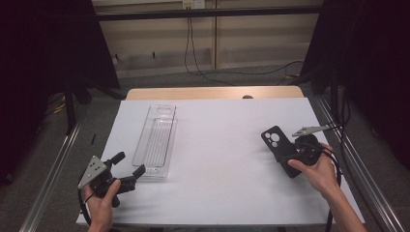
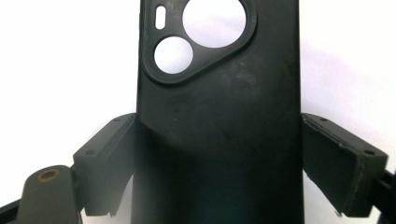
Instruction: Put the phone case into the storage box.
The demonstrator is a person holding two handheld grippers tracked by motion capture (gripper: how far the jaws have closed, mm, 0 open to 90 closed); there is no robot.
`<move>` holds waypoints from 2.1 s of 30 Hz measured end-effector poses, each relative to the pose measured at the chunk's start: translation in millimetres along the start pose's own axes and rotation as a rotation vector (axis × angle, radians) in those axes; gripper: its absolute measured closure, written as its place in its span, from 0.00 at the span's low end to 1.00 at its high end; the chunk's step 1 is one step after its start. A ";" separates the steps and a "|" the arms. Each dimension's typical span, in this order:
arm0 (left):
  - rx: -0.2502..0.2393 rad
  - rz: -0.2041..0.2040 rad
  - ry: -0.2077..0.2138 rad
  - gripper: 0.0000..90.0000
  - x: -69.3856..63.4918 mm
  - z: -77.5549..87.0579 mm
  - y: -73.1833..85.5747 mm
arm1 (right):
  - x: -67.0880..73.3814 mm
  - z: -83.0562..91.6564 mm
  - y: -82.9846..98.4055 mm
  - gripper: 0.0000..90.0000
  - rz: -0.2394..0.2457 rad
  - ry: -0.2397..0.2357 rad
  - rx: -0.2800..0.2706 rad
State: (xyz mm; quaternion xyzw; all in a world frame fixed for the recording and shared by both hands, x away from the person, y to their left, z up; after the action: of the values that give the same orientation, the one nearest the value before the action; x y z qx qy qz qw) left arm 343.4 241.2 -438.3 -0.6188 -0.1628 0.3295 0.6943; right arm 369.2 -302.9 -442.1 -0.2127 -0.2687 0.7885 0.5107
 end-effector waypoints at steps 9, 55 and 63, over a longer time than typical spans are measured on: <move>-0.002 -0.002 0.000 0.04 -0.1 1.2 0.4 | 5.5 1.4 0.5 0.17 -0.009 -0.026 -0.071; -0.014 -0.008 0.020 0.04 -6.7 4.3 -2.5 | 25.3 16.6 15.3 0.16 -0.029 -0.138 -0.438; -0.005 -0.019 0.040 0.04 -10.8 0.9 -2.5 | 36.8 20.1 13.2 0.16 -0.004 -0.196 -0.484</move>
State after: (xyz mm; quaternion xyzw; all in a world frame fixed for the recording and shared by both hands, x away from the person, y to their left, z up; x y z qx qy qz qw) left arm 335.6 234.6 -433.8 -0.6254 -0.1555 0.3097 0.6992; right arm 333.5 -277.6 -437.5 -0.2507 -0.4981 0.7172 0.4179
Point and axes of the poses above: each handheld gripper's, and its own axes: z roughly backward along the jaws, y roughly out of its underside, x roughly to its left, the point moved 4 cm from there along -z, roughly forward along the jaws, and after that the axes turned 9 degrees about y, right-handed, at the moved point
